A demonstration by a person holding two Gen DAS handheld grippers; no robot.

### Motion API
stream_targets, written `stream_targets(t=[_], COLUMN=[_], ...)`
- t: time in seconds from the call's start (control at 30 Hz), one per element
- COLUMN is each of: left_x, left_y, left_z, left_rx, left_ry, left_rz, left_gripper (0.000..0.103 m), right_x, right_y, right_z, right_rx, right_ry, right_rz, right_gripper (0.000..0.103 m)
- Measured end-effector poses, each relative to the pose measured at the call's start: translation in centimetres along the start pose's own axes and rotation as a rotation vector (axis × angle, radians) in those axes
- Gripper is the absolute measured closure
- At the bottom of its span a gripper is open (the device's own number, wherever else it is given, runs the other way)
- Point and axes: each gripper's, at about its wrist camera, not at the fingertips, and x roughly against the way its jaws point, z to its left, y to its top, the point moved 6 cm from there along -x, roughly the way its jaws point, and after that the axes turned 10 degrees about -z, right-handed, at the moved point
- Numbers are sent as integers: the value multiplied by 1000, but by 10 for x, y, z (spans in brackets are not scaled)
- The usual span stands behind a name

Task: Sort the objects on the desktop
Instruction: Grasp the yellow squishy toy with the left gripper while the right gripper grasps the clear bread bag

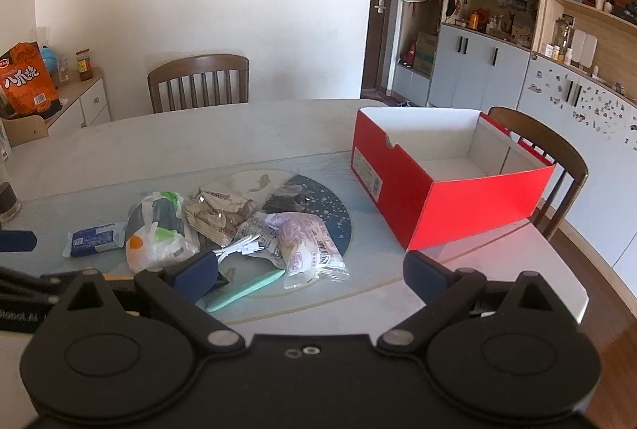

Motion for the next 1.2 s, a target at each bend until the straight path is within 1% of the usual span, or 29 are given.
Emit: stream_targets(t=[0.17,0.47,0.57,0.67,0.8,0.93,0.97,1.03,1.2], left_x=[-16,-50,-59,-66,-72,-78,-78,-80,-78], left_y=[-12,-31,-35,-37,-37,-37,-38,-38,-39], left_z=[1,2,1,-1,-2,0,0,1,5], left_rx=[-10,35,53,65,68,86,88,92,107], left_ry=[24,141,169,187,202,207,207,209,205], left_rz=[31,93,102,118,113,117,115,122,126], left_gripper=[1,1,1,1,2,4,9,15,19], right_x=[-28,-89,-109,-124,-136,-144,-145,-148,-151], right_y=[-2,-7,-12,-15,-19,-22,-22,-23,-26], right_z=[-5,-11,-16,-23,-24,-22,-22,-20,-18], right_rx=[21,89,102,99,113,117,116,113,104], right_ry=[39,111,129,135,155,170,174,181,190], right_rz=[18,57,90,116,139,160,163,173,195], right_gripper=[3,5,12,13,16,17,18,21,26])
